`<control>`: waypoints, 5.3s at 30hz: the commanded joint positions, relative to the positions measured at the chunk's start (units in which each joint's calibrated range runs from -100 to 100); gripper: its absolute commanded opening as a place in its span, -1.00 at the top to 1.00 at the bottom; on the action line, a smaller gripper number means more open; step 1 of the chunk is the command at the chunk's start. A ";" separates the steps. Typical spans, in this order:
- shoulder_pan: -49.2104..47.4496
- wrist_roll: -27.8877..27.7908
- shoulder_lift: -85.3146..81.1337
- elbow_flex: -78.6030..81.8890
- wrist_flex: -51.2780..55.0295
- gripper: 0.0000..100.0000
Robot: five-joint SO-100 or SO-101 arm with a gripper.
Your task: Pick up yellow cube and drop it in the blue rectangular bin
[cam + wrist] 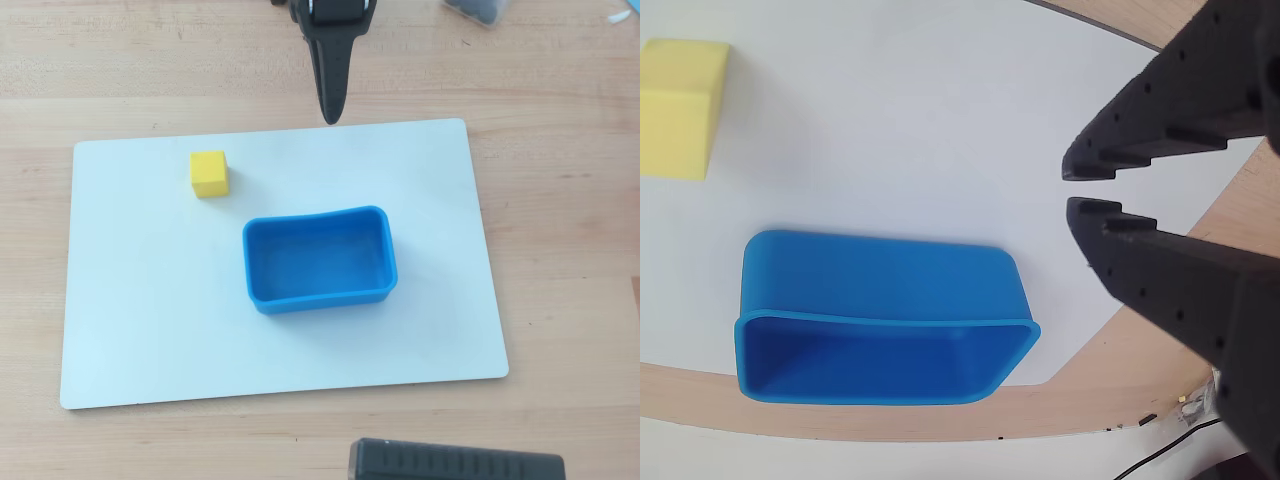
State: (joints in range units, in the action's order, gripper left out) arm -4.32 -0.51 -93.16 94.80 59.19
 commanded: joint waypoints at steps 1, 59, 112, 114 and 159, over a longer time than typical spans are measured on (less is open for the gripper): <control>-0.74 -0.68 -3.12 0.11 1.17 1.00; 23.54 -12.84 94.70 -83.35 20.66 1.00; 23.19 -12.89 102.22 -70.71 13.56 0.56; 22.85 -12.89 102.31 -70.80 13.56 0.57; 10.50 -4.05 102.87 -109.71 40.39 0.87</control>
State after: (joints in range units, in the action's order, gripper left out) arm 10.73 -6.96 11.04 3.45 91.50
